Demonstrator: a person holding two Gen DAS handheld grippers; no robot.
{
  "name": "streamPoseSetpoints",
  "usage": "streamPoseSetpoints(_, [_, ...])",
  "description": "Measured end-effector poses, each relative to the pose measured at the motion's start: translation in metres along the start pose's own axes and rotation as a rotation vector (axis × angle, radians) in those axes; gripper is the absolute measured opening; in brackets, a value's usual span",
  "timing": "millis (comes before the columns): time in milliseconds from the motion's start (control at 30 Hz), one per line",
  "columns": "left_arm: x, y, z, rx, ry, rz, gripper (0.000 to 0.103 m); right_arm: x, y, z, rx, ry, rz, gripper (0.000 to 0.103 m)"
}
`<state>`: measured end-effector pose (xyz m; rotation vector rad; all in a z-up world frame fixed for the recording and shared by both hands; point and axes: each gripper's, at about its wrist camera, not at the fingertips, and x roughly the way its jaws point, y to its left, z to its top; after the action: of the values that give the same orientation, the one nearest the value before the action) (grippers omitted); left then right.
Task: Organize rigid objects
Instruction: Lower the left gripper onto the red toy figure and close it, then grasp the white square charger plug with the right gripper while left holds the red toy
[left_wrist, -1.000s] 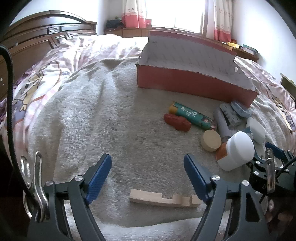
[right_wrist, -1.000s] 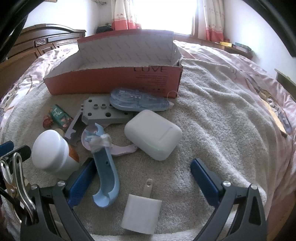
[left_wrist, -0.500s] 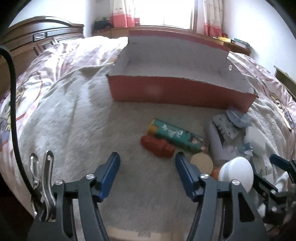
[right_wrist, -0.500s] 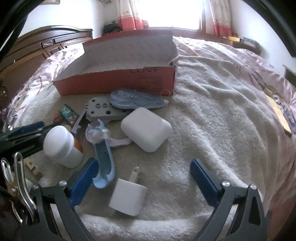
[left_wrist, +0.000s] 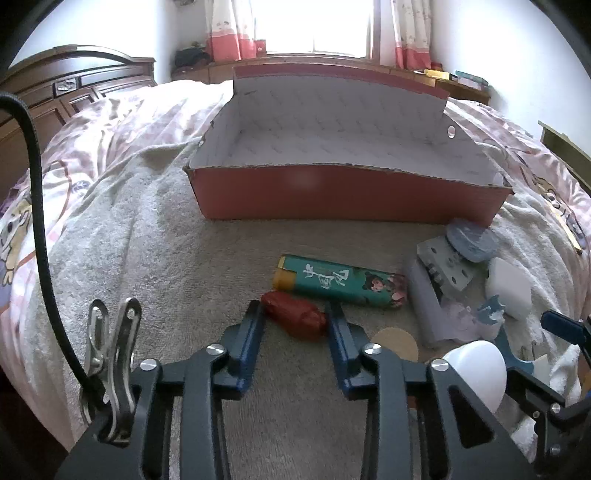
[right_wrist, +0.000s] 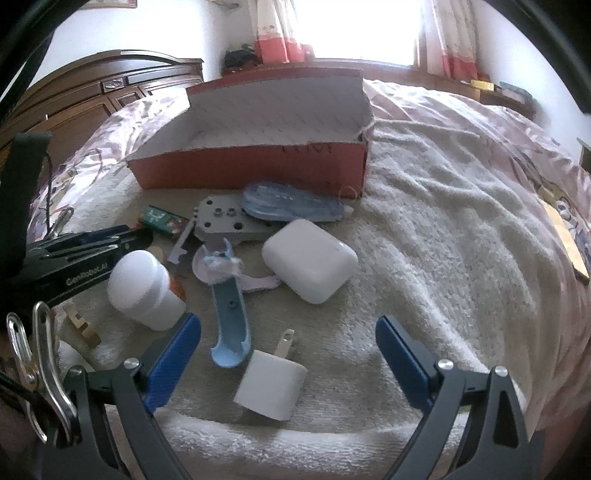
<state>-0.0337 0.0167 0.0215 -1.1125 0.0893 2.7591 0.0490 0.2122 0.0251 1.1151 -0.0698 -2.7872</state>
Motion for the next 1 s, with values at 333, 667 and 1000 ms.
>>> streamPoseSetpoints(333, [-0.017,0.011,-0.014,-0.048,-0.005,0.006,0.029,-0.009,0.001,-0.001,-0.001,-0.007,0.044,0.083])
streamPoseSetpoints(667, [-0.027,0.017,-0.021,-0.076,-0.004,-0.015,0.029,-0.01,0.015,-0.003,-0.053,0.008,0.101,0.05])
streamPoseSetpoints(1000, [-0.028,0.011,-0.023,-0.062,-0.004,-0.038,0.029,0.005,0.027,-0.005,-0.098,0.037,0.13,0.039])
